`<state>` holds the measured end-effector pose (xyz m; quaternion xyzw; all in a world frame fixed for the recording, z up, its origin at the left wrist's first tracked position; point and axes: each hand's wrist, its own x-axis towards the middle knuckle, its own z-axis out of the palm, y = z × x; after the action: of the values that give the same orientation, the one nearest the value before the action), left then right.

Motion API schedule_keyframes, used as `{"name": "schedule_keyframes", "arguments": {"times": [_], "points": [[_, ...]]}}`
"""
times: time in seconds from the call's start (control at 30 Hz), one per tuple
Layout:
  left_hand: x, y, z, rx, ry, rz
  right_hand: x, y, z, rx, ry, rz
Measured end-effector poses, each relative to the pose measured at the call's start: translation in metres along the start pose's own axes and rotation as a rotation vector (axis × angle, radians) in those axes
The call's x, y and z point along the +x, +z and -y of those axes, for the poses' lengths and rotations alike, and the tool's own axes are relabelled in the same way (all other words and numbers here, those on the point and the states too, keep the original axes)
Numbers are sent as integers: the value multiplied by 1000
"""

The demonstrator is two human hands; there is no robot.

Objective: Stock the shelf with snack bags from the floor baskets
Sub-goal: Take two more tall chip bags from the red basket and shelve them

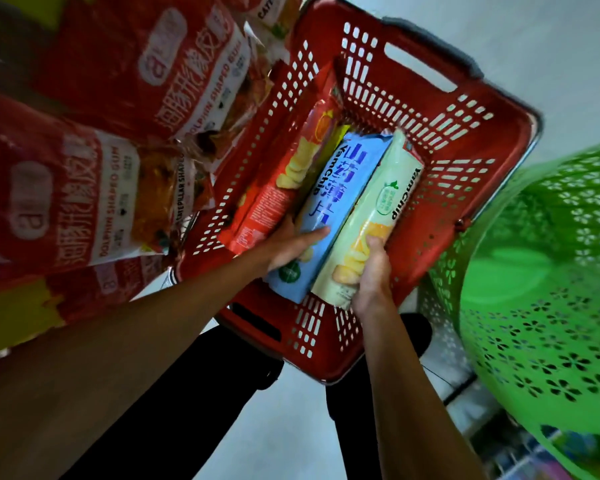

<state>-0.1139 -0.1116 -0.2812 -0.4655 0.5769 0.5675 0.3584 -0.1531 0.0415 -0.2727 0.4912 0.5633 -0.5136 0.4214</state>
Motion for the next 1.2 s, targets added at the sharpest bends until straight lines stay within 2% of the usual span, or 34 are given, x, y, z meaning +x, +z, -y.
{"name": "schedule_keyframes", "arguments": {"times": [0.07, 0.2, 0.43, 0.57, 0.7, 0.87, 1.0, 1.2], "points": [[-29, 0, -16, 6, -14, 37, -20, -9, 8, 26, -21, 23], [-91, 0, -54, -80, 82, 64, -66, -27, 28, 28, -22, 106], [-185, -1, -93, -225, 162, -49, -169, -62, 67, -1, -122, 274], [-261, 7, -123, -283, 237, -76, -248, -89, 81, 83, -214, 323], [-344, 9, -157, -310, 302, 50, -333, -120, 98, 138, -265, 423], [-449, 0, -198, -251, 295, 156, -444, -148, 124, 42, -357, 429], [-569, -6, -239, -272, 433, 245, -560, -175, 153, 25, -465, 463], [-723, -10, -291, -352, 611, 190, -721, -207, 189, 19, -698, 474]]}}
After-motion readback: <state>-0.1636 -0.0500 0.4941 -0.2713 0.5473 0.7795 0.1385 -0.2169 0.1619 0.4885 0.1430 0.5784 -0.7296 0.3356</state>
